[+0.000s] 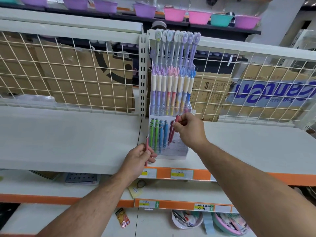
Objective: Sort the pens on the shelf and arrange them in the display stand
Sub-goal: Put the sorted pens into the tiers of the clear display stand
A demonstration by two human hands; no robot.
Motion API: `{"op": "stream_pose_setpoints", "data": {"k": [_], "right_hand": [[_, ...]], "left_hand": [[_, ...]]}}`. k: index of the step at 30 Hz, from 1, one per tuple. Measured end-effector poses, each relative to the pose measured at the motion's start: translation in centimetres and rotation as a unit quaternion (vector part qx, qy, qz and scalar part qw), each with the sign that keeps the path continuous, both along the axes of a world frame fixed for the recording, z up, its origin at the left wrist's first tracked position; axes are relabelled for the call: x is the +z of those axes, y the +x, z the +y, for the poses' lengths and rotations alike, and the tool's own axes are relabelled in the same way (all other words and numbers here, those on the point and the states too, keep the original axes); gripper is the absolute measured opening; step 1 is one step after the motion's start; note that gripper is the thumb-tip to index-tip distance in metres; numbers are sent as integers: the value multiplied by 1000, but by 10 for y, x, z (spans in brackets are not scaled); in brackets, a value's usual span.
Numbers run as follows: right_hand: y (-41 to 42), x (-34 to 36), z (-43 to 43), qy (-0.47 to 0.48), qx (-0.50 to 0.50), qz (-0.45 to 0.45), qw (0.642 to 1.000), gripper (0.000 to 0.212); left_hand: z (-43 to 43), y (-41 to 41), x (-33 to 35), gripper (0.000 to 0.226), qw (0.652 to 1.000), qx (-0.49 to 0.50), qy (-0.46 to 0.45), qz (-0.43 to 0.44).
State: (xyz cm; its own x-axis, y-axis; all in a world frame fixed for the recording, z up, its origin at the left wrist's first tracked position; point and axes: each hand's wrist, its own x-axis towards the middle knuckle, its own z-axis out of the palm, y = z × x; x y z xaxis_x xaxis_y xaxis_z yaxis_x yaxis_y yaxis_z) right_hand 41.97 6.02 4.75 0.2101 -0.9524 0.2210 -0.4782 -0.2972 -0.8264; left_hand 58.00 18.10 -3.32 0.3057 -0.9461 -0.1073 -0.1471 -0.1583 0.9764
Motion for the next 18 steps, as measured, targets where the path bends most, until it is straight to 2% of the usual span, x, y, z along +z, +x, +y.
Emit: {"op": "stream_pose_setpoints", "data": {"k": [10, 18], "right_hand": [[4, -5, 1, -8, 3, 1, 1000, 12], [4, -22, 4, -7, 1, 67, 998, 8]], "left_hand": [[0, -1, 0, 21, 1000, 1, 10, -15], [1, -1, 1, 21, 1000, 0, 10, -29]]}}
